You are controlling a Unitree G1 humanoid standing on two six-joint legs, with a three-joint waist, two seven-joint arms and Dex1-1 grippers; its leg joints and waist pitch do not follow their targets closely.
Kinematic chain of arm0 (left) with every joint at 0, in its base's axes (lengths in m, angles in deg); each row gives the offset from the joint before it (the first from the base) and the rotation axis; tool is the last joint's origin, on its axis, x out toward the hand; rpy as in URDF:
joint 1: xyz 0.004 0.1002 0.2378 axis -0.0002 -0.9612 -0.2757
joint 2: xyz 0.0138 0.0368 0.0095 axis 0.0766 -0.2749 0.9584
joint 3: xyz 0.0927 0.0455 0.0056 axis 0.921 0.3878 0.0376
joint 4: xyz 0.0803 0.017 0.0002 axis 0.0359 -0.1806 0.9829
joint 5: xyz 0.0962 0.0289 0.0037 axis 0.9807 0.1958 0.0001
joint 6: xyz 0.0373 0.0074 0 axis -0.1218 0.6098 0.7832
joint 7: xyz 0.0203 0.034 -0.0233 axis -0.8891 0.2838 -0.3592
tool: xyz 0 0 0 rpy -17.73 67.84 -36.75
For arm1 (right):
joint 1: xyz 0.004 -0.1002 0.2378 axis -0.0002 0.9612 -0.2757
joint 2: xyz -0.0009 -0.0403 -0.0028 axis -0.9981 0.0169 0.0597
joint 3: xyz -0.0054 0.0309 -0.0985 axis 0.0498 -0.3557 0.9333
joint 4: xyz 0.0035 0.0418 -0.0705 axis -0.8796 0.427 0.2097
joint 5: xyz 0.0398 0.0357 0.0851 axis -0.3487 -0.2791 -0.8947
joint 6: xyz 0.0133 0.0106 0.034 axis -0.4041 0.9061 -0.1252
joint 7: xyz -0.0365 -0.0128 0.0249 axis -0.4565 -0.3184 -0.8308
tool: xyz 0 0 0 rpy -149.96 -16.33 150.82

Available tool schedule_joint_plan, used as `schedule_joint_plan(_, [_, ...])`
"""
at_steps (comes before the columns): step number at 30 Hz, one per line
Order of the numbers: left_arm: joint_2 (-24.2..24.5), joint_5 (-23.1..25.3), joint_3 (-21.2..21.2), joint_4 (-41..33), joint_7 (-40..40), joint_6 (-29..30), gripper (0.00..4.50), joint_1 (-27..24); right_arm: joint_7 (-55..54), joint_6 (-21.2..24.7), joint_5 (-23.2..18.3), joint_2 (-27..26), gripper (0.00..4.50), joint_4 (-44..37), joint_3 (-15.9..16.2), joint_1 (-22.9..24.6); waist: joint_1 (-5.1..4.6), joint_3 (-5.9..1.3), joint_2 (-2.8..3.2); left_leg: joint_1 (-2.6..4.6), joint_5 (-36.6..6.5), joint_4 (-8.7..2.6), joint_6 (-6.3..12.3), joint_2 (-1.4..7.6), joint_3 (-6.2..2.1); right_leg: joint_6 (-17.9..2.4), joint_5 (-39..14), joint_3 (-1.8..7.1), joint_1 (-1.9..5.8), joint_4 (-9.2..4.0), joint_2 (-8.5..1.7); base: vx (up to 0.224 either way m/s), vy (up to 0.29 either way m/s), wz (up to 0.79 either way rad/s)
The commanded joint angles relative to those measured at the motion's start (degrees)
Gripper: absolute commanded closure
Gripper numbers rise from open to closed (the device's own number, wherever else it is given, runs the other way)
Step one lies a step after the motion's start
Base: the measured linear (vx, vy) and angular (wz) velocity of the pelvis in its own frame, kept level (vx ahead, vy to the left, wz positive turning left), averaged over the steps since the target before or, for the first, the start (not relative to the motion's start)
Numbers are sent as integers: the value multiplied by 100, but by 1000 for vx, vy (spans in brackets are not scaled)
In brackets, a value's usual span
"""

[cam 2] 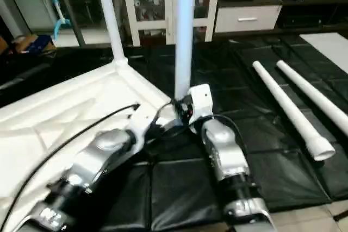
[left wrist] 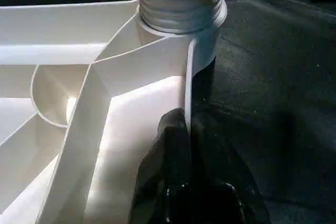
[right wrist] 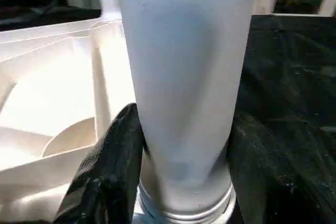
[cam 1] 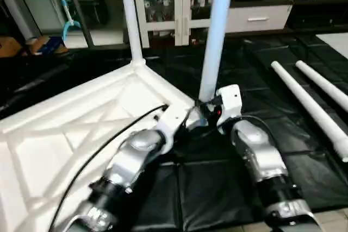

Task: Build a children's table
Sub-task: Rotate leg to tighten

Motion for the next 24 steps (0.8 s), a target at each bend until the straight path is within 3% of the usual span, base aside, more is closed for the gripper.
schedule_joint_plan(1, [-7,80,-331,181,-482,-228,450,105,185,-63,-101,-202,257,3,215,50,-9,-277,-92,74,-2100,-518,72,327,-251,-741,-2654,181,133,-513,-316,0,0,0])
schedule_joint_plan(3, [72,87,-238,80,-320,-292,450,24,622,-206,-253,-146,257,-126,237,71,9,-284,-92,66,-1982,-514,132,334,-233,-831,-2440,196,140,-493,-320,0,0,0])
schedule_joint_plan(4, [112,101,-194,52,-260,-346,450,-4,787,-218,-312,-116,257,-163,249,77,13,-285,-60,68,-1946,-513,140,335,-232,-855,-2379,200,140,-484,-319,0,0,0])
schedule_joint_plan(5, [289,167,11,-70,40,-530,450,-141,1255,-347,-272,115,222,-313,402,106,9,-289,-85,48,-1893,-513,194,341,-227,-899,-2263,200,167,-471,-320,0,0,0])
schedule_joint_plan(6, [325,181,58,-92,103,-584,450,-161,1323,-367,-269,149,222,-326,422,108,31,-303,-90,18,-1753,-501,267,348,-228,-935,-2090,201,204,-446,-330,0,0,0])
schedule_joint_plan(8, [543,191,311,-307,545,-806,450,-321,1722,-405,-327,342,185,-449,494,126,44,-308,-89,26,-1595,-474,389,348,-197,-1041,-1949,213,182,-430,-326,0,0,0])
schedule_joint_plan(10, [659,115,400,-508,815,-796,450,-445,1979,-309,-465,433,177,-588,487,143,62,-321,-76,22,-1461,-469,441,356,-195,-1074,-1861,218,203,-410,-337,0,0,0])
schedule_joint_plan(12, [902,14,553,-848,1268,-1020,450,-655,2489,-182,-607,691,159,-793,549,174,71,-350,-77,-33,-994,-446,590,365,-195,-1193,-1330,202,249,-335,-329,0,0,0])
schedule_joint_plan(15, [1352,-211,668,-1501,1867,-1092,450,-1048,3480,34,-792,1358,139,-1178,691,309,107,-361,-60,-11,-721,-418,747,403,-187,-1373,-850,195,261,-249,-312,0,0,0])
schedule_joint_plan(17, [1522,-290,673,-1697,2027,-1070,450,-1175,3949,155,-920,1656,118,-1387,740,414,190,-353,-37,47,-662,-406,822,414,-164,-1479,-646,206,219,-228,-297,27,0,0])
schedule_joint_plan(21, [1768,-415,596,-1951,2284,-1142,450,-1373,4781,428,-1192,2153,118,-1742,749,601,305,-346,-49,66,-574,-409,817,420,-150,-1521,-484,218,227,-200,-277,0,0,0])
schedule_joint_plan(24, [1845,-436,509,-2003,2357,-1190,450,-1433,5033,442,-1209,2349,118,-1763,783,641,319,-317,-63,73,-902,-439,650,419,-151,-1447,-955,228,230,-250,-299,0,0,0])
